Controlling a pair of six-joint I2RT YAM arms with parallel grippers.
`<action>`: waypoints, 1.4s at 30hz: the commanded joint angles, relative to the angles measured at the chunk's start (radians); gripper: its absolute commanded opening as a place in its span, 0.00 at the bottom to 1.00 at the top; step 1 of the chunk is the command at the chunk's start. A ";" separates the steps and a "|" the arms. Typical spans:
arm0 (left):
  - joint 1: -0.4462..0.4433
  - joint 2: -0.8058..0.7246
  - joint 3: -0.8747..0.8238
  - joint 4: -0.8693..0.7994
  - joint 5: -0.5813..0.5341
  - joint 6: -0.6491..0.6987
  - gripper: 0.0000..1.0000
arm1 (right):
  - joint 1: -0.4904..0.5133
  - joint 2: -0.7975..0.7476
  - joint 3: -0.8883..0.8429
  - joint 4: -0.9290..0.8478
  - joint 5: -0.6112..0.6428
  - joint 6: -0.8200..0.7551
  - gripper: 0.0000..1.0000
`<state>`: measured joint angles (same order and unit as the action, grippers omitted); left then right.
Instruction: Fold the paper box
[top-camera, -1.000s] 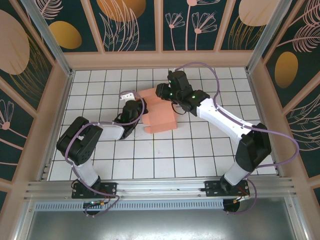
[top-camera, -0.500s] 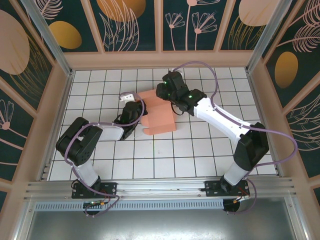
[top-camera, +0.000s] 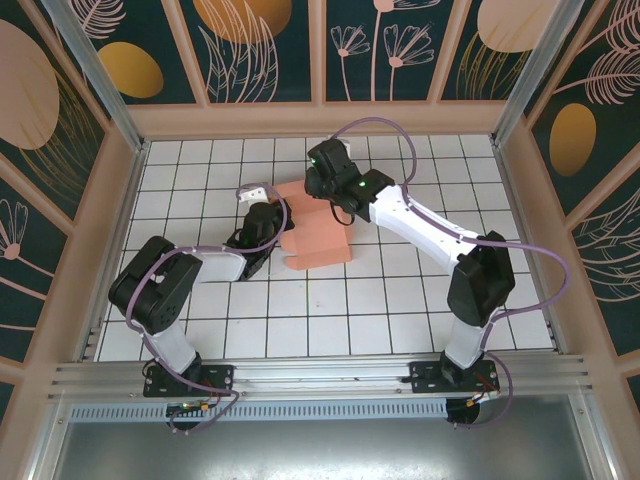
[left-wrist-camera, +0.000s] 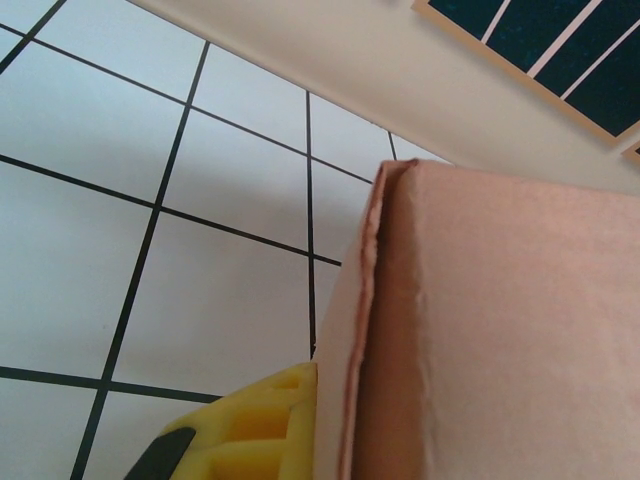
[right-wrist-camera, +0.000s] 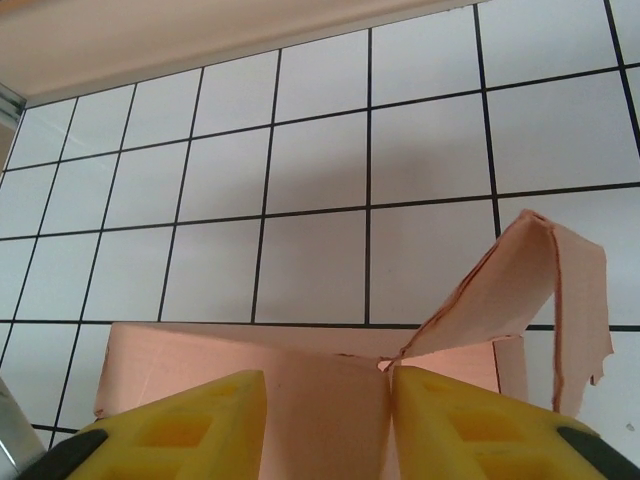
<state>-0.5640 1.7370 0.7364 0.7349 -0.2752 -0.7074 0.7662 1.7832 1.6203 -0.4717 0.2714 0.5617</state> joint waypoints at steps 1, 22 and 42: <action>-0.004 -0.047 0.005 0.070 -0.010 -0.021 0.00 | 0.001 0.022 0.034 -0.059 0.023 -0.008 0.37; -0.005 -0.051 -0.006 0.064 -0.002 -0.041 0.00 | 0.006 -0.113 -0.059 0.042 0.043 -0.020 0.48; -0.002 -0.066 0.059 -0.066 0.222 -0.038 0.00 | -0.311 -0.546 -0.475 0.390 -0.438 -0.329 0.52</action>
<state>-0.5678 1.7039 0.7536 0.6827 -0.1471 -0.7376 0.5045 1.2457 1.2194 -0.1669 0.0444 0.3233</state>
